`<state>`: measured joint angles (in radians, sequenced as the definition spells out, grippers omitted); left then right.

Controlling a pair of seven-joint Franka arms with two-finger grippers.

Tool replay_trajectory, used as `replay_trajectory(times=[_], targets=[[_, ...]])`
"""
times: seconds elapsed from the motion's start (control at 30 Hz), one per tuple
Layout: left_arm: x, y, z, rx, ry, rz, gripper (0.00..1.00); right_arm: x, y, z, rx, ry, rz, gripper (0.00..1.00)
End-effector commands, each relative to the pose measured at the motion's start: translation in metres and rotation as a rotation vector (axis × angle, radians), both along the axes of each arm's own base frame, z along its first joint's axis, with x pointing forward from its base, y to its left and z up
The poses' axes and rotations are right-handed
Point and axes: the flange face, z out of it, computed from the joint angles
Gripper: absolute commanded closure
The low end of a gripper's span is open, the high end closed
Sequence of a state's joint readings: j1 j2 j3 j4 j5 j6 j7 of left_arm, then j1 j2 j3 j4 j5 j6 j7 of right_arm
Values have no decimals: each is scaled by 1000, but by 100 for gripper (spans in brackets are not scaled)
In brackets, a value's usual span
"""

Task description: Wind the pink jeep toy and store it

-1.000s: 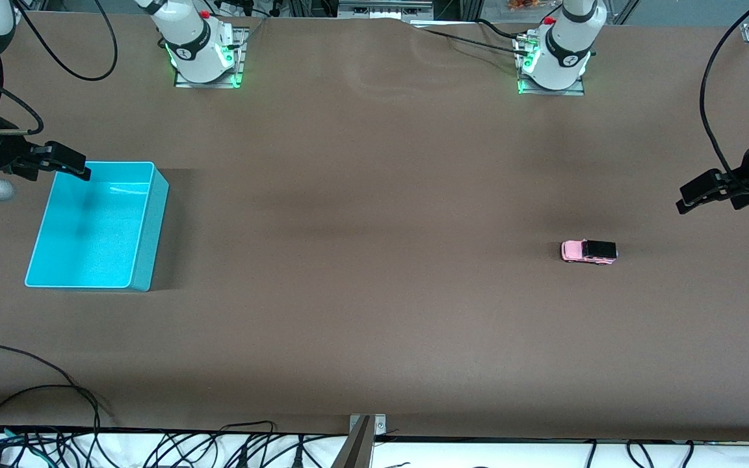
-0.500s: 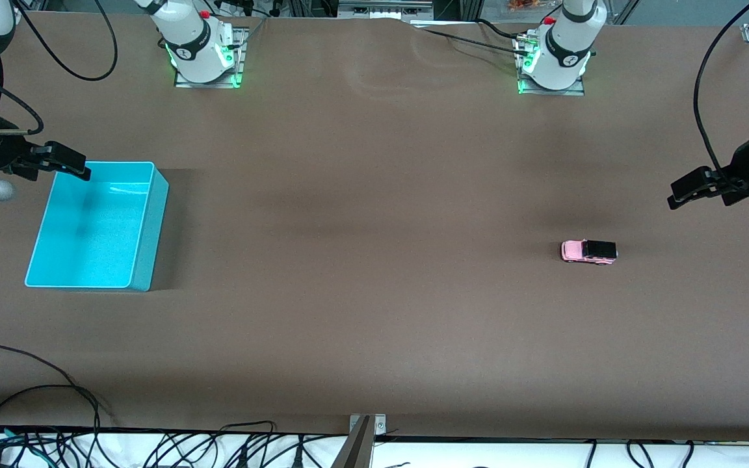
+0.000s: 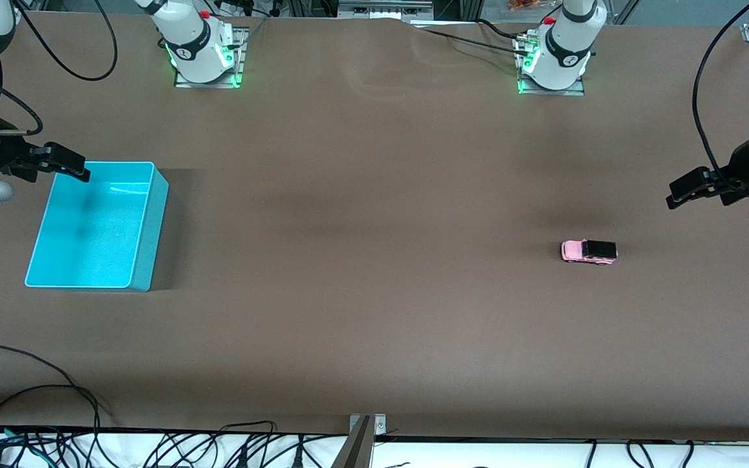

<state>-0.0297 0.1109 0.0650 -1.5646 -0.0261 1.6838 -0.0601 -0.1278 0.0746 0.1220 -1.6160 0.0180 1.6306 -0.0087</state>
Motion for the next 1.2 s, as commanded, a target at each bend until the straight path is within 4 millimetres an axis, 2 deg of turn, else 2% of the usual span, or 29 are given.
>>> replay_trajectory(times=[0.0,0.67,1.03,1.17], targets=[[-4,0,1,28,9,-25,0,3,0,5,-13,-11,15,0],[-3,-4,-1,26,23,-26,0,3,0,5,-13,-11,15,0],[1,-3,-12,26,43,-10,0,3,-1,5,-13,-11,14,0],[4,0,-22,28,60,68,0,3,-1,5,-13,-11,14,0]])
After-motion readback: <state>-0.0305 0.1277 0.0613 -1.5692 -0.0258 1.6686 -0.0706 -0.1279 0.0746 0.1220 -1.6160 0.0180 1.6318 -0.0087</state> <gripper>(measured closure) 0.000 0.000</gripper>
